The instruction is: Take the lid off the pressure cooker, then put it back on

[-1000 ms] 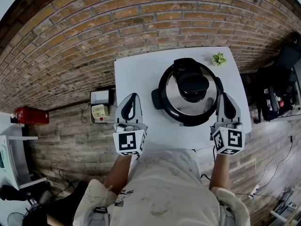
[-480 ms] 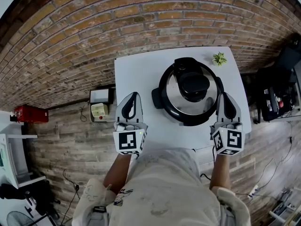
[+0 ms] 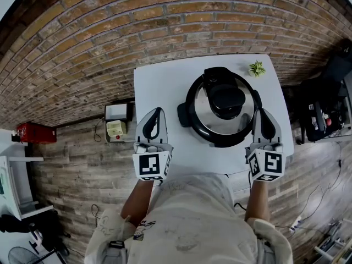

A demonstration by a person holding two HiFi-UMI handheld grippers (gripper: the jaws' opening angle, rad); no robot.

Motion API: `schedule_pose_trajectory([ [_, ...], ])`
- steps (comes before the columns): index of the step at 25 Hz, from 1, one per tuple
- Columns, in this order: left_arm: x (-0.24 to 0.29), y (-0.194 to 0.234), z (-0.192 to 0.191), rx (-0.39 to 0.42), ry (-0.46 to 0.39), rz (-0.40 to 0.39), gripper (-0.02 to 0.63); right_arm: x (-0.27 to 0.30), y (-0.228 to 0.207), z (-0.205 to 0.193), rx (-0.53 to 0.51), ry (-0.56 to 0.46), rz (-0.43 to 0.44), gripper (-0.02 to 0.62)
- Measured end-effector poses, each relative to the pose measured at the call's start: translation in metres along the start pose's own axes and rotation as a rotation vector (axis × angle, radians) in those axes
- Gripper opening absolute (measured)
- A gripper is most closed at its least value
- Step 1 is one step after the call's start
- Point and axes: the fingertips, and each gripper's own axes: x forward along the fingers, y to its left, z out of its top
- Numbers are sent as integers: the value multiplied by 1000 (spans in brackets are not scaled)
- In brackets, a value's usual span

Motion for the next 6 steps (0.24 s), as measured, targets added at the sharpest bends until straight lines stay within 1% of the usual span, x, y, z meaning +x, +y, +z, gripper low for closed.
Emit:
schedule_pose_trajectory([
  [6,0,-1,-1,-4,3,1,15,1,-1,-2,-3,7,0,17],
])
